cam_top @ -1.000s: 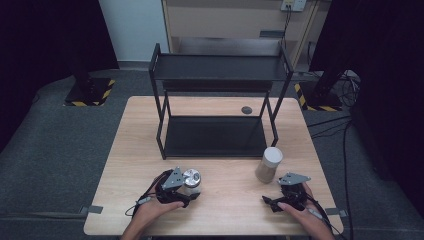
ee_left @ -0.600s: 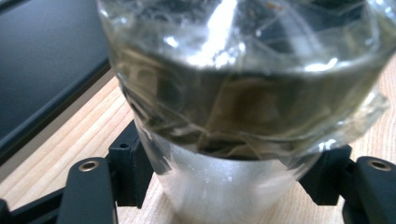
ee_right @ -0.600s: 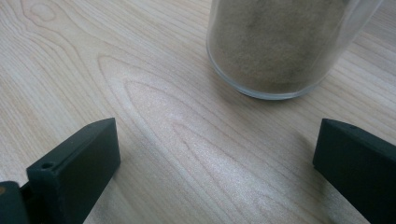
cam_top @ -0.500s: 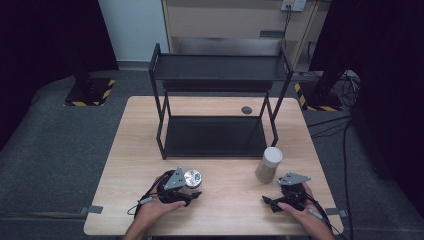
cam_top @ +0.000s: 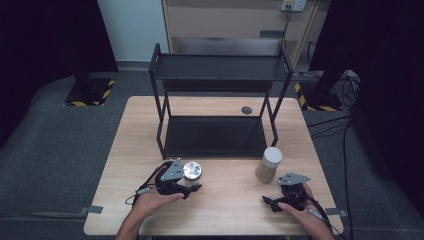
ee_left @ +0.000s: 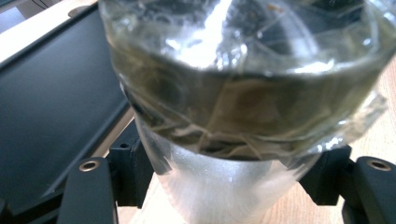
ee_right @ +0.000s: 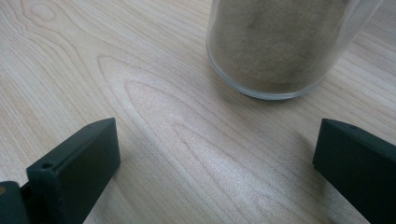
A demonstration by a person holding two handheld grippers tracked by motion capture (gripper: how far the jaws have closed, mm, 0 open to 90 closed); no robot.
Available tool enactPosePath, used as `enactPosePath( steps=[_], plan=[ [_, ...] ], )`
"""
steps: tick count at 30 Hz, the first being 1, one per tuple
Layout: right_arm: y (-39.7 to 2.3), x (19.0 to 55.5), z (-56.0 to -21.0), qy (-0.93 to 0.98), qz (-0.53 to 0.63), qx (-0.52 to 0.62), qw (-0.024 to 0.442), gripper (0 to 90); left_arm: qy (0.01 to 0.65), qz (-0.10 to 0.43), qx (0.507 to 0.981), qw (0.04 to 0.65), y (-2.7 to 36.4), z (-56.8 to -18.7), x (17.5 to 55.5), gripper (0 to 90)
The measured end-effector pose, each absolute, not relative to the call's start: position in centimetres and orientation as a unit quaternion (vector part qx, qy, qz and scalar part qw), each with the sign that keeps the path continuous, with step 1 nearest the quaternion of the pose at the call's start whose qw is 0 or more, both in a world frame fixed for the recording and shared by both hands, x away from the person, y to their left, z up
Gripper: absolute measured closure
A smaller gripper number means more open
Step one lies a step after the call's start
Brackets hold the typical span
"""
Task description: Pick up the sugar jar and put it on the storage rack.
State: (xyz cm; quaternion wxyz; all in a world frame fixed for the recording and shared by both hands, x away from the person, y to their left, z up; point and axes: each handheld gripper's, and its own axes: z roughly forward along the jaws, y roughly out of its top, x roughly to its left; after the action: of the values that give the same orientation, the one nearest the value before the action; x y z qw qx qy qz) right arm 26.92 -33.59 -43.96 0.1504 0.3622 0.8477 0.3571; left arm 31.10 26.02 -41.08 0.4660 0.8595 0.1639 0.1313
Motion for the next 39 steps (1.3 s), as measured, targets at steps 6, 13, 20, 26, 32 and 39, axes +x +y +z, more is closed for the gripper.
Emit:
enactPosePath(
  steps=[6, 13, 20, 26, 32, 39],
  plan=[
    [-33.6, 26.9, -44.0, 0.848, 0.357, 0.362, 0.15, 1.2, 0.157, 0.133, 0.86, 0.468, 26.2, -40.2, 31.9, 30.4],
    [-33.6, 26.9, -44.0, 0.848, 0.357, 0.363, 0.15, 1.2, 0.154, 0.131, 0.861, 0.467, 26.2, -39.5, 33.0, 30.4],
    [-33.6, 26.9, -44.0, 0.847, 0.357, 0.363, 0.15, 1.2, 0.151, 0.129, 0.861, 0.467, 25.9, -39.2, 34.2, 30.4],
    [-33.6, 26.9, -43.9, 0.847, 0.357, 0.363, 0.15, 1.2, 0.147, 0.129, 0.862, 0.468, 25.5, -38.7, 35.3, 30.4],
    [-33.6, 26.9, -44.0, 0.847, 0.357, 0.363, 0.15, 1.2, 0.146, 0.129, 0.863, 0.467, 25.2, -38.1, 36.5, 30.5],
    [-33.6, 26.9, -44.0, 0.847, 0.357, 0.363, 0.15, 1.2, 0.144, 0.132, 0.863, 0.466, 24.7, -37.3, 37.6, 30.5]
  ],
)
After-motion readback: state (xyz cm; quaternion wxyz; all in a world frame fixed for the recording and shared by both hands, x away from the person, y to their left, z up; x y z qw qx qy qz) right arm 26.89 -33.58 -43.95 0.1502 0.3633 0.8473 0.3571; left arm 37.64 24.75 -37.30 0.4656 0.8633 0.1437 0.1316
